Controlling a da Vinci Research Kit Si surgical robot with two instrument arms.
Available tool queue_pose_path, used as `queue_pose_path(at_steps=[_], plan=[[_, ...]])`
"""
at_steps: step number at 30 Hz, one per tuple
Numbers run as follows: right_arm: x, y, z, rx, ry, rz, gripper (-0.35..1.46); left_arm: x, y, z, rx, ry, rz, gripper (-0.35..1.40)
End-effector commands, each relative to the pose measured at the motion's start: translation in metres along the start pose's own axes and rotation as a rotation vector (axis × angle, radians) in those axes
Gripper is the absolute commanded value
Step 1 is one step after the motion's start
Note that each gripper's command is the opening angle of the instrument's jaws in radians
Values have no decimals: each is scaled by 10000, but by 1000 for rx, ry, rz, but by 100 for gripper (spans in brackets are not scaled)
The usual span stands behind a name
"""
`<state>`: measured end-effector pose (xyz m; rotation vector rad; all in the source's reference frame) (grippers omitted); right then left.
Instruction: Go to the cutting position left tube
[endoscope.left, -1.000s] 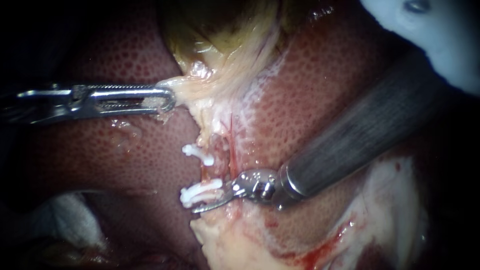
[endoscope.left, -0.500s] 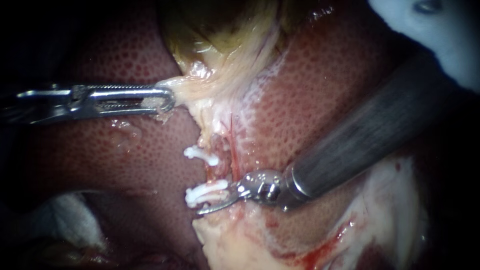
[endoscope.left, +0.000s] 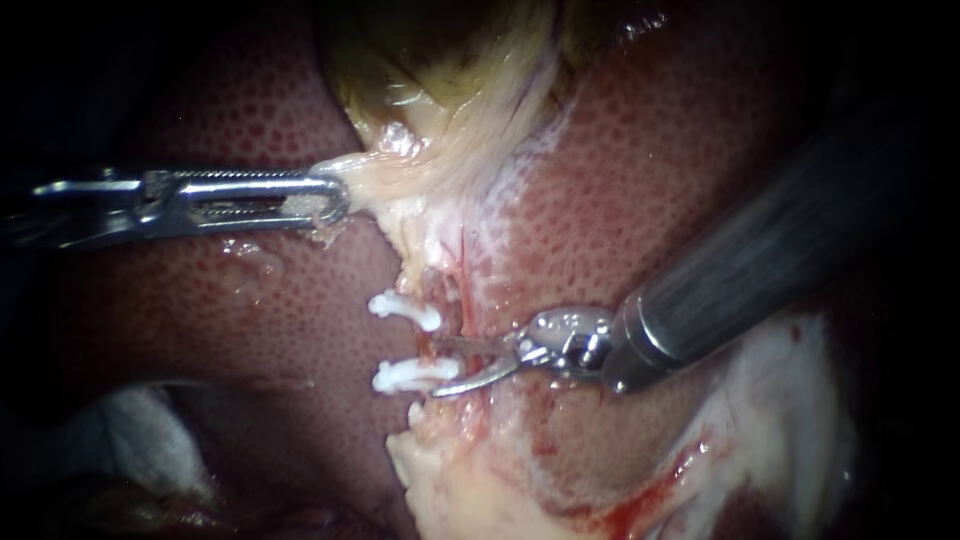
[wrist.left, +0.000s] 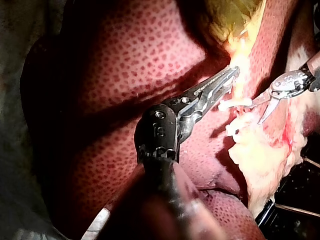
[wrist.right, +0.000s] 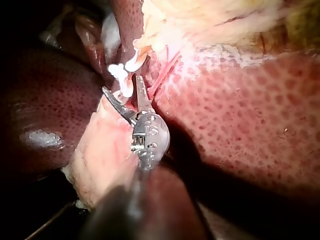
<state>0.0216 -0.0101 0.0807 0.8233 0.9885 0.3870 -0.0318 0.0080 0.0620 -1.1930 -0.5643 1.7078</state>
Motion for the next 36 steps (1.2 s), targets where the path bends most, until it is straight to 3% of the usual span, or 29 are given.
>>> queue_pose_path(at_steps=[1,17,36], plan=[[0,1,1,0,0,0,143,0,0,0,0,0,0,-35],[19,2,32,3,20,4,143,-1,0,1,1,1,0,-35],[38,8,63,13,92,6,143,-2,2,4,4,-1,1,-35]])
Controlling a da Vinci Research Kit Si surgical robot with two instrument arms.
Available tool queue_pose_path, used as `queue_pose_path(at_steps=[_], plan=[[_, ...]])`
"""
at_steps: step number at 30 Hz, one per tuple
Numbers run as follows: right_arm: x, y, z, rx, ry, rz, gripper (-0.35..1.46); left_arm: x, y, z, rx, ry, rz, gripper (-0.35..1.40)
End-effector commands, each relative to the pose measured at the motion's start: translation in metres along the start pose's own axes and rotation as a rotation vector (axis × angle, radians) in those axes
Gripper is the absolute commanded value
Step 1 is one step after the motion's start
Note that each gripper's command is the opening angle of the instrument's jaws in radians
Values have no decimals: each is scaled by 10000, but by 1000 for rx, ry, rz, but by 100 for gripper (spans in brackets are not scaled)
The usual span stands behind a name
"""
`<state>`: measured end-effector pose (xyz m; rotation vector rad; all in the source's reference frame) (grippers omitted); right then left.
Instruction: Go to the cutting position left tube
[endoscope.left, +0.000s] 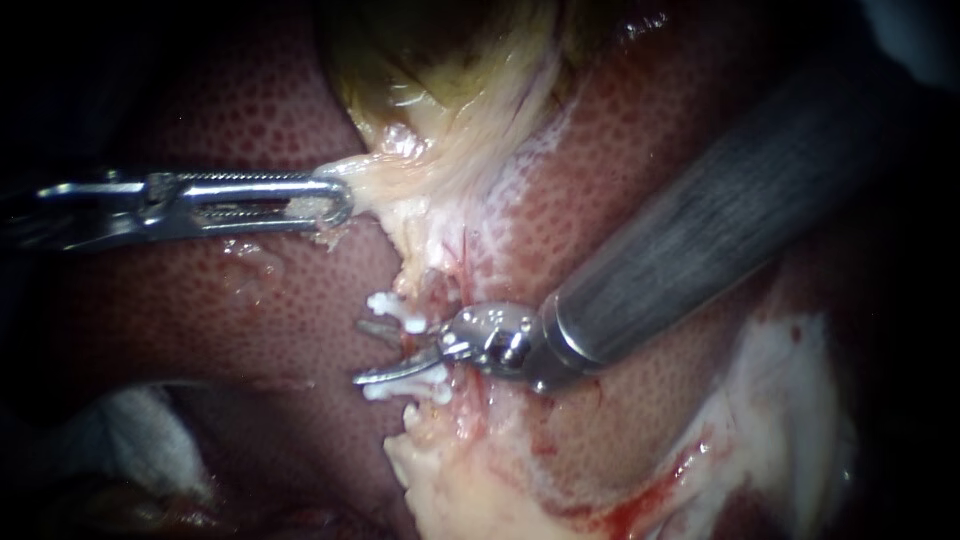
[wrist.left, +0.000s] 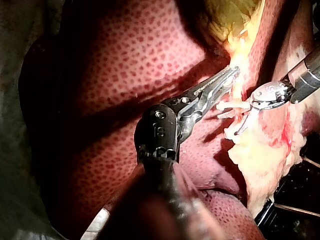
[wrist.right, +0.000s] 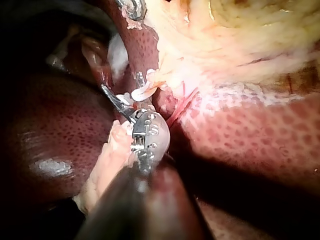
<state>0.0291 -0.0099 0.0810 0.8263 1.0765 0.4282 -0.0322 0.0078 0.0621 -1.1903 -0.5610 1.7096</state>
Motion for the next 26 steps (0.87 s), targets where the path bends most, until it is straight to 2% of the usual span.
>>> queue_pose_path(at_steps=[1,16,17,26], plan=[[0,1,0,1,1,0,143,0,0,0,1,0,0,-35],[1,2,2,1,10,0,143,0,1,1,1,0,0,-35],[1,2,2,2,10,0,133,0,2,1,2,0,0,-35],[1,2,2,2,10,0,133,0,2,2,2,0,0,-35]])
